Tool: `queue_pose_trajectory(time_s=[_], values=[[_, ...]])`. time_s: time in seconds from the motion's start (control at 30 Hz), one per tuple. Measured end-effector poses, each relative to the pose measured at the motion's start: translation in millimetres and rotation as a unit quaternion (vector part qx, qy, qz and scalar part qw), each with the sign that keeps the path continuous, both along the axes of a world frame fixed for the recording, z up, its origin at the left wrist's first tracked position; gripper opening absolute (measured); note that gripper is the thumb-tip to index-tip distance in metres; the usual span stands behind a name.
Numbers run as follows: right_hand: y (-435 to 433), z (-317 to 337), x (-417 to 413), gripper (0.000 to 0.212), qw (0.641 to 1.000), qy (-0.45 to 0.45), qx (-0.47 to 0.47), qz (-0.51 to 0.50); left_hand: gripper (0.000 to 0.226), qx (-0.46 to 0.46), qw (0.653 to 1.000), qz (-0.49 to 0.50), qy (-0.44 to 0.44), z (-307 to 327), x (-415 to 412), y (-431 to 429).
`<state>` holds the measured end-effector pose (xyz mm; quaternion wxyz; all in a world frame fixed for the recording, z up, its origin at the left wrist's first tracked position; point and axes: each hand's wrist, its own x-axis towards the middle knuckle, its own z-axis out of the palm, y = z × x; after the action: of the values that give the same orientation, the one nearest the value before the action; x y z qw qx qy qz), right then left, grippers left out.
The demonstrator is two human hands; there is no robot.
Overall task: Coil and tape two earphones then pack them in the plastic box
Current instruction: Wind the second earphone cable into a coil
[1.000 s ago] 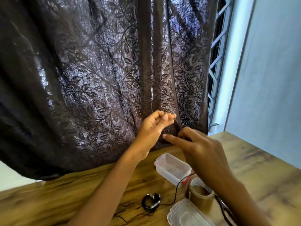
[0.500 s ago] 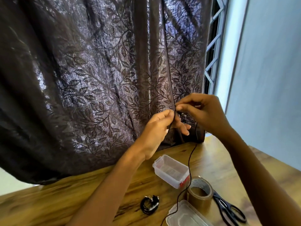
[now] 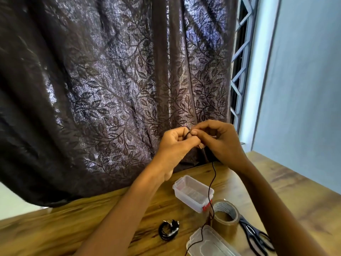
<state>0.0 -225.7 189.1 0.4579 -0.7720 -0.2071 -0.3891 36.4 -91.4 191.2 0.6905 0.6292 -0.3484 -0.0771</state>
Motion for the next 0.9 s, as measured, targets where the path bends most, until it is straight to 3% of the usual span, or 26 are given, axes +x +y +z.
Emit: queue_pose_trajectory(time_s=[0.17,0.33,0.53,0.9], values=[[-1,-1,-1,0.010,0.999,0.021,0.028,0.033,0.024,0.019,0.999,-0.026,-0.007,5,-9,8],[-4,-12,4,0.010,0.996,0.024,0.088,0.011,0.023,0.019,0.997,-0.070,0.037,8,-16,9],[-8,-32,10,0.009,0.986,0.053,0.160,-0.013,0.020,0.044,0.997,-0.067,0.024,6,-20,11],[6,-85,8,0.023,0.974,0.115,0.194,-0.026,0.017,0.015,0.995,-0.092,0.024,7,-22,13]])
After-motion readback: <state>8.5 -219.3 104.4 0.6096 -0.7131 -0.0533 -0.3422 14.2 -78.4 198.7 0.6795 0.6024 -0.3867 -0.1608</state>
